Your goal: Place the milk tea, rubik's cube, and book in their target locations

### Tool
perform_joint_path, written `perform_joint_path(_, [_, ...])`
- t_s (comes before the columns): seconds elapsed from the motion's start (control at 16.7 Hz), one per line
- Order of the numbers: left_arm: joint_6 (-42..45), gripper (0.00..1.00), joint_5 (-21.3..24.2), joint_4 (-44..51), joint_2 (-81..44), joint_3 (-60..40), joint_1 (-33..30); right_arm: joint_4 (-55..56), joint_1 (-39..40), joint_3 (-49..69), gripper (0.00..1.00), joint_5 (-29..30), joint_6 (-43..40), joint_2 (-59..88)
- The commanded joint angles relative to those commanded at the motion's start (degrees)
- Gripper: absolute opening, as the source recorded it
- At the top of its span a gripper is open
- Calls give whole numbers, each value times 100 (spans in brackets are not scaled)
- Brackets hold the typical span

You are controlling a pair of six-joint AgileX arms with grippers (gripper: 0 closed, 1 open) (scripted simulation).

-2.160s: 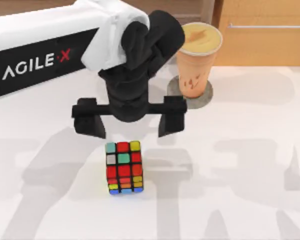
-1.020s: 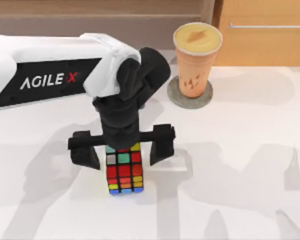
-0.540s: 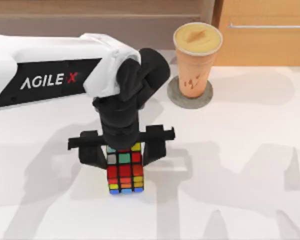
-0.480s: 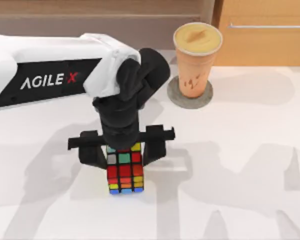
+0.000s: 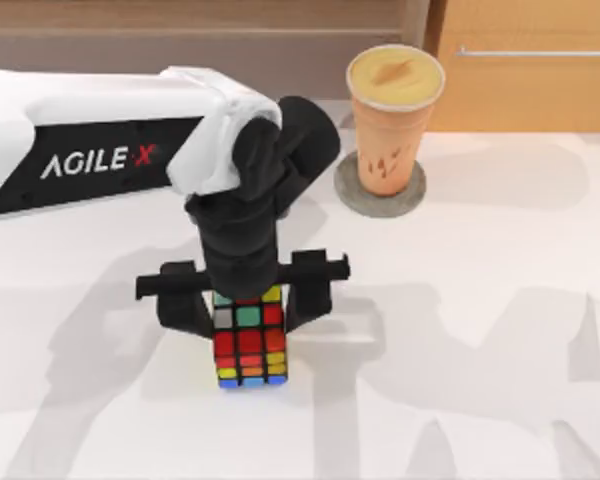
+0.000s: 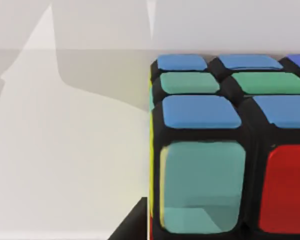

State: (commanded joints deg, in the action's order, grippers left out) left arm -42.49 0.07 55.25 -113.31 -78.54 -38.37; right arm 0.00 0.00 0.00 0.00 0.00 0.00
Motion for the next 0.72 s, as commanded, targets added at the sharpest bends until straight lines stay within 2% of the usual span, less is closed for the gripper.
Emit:
perform_joint_path(0.48, [5,0,3,23,17,-19,-15,0,0,0,100,0,0,0])
perform_joint_path(0.72, [0,0,2,452,152,-313,-18,0,0,0,100,0,0,0])
